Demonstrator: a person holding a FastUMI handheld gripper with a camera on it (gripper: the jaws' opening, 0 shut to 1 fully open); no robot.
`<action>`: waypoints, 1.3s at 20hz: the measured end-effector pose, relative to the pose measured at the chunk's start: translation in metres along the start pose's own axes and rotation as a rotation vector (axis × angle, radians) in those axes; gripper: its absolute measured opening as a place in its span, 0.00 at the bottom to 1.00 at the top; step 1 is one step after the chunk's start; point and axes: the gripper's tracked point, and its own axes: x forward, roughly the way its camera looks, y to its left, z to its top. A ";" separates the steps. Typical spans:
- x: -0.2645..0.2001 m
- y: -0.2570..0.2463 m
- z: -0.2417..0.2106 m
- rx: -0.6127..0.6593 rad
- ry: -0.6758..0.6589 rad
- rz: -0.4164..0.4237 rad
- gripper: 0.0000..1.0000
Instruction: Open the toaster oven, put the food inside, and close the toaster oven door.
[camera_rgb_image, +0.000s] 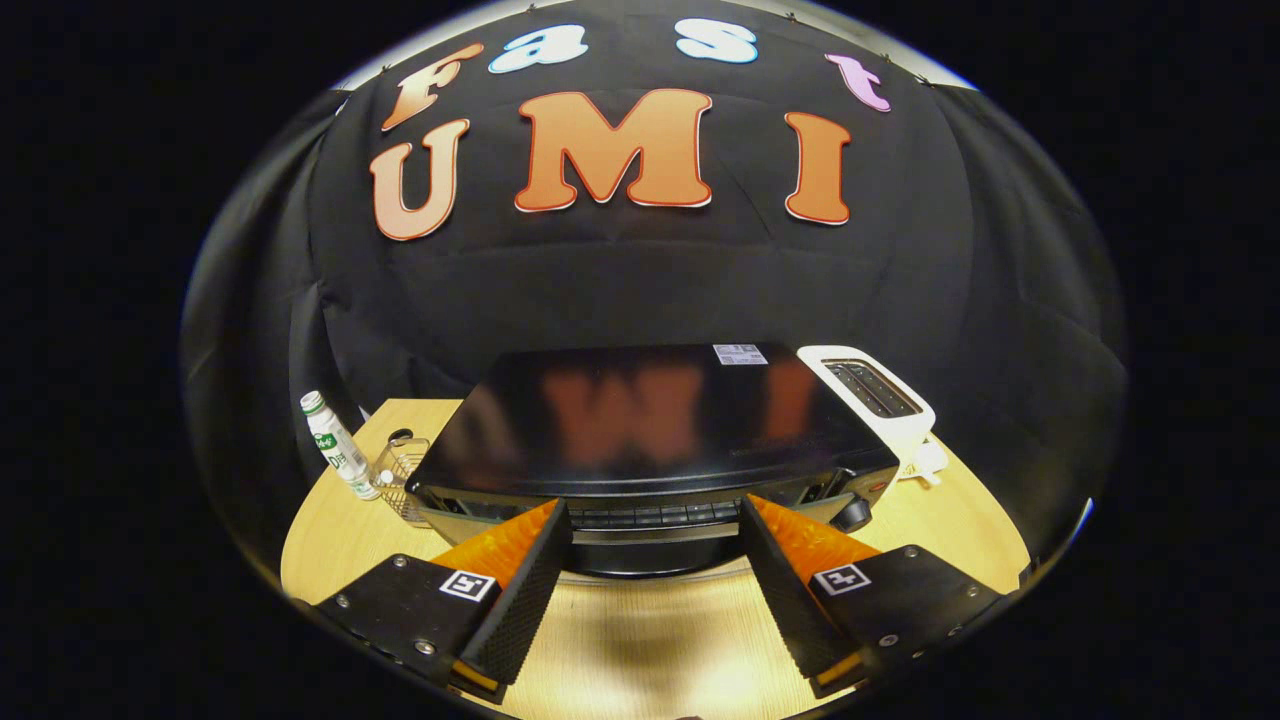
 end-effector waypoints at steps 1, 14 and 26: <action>-0.006 -0.001 -0.006 0.006 0.005 0.001 1.00; -0.057 -0.008 -0.081 0.026 0.050 0.031 0.99; -0.065 -0.012 -0.160 0.035 0.117 0.053 0.99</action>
